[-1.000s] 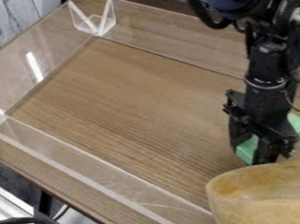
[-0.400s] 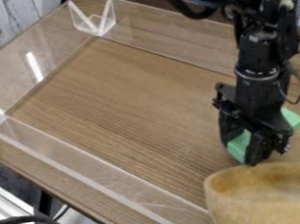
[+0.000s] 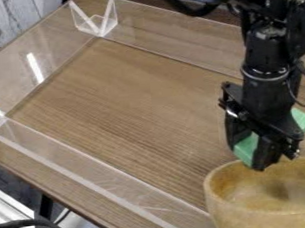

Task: Put the green block in the brown bowl

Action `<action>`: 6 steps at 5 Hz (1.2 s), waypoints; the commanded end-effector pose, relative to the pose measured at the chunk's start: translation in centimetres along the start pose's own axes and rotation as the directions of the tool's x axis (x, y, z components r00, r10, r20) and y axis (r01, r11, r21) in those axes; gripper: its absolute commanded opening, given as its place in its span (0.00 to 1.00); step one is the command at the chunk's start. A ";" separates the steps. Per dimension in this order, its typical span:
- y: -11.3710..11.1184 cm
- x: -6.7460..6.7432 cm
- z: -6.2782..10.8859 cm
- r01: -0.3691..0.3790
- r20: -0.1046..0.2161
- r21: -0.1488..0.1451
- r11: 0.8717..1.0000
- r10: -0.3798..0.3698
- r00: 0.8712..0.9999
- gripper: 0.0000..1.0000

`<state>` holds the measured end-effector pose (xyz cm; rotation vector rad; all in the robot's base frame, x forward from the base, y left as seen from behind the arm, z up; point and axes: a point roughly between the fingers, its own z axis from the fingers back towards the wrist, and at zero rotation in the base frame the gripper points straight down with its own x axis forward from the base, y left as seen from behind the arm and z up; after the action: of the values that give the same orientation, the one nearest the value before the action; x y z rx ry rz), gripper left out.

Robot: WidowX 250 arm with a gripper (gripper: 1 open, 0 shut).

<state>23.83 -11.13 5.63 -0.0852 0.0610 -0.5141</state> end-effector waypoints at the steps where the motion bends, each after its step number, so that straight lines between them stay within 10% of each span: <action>1: -0.6 0.5 1.3 0.021 0.056 0.004 1.000 -0.021 0.998 0.00; 6: -1.7 0.3 0.7 0.052 0.051 -0.014 0.999 -0.052 0.997 0.00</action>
<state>23.18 -12.18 5.29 -0.1046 0.0547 -0.5485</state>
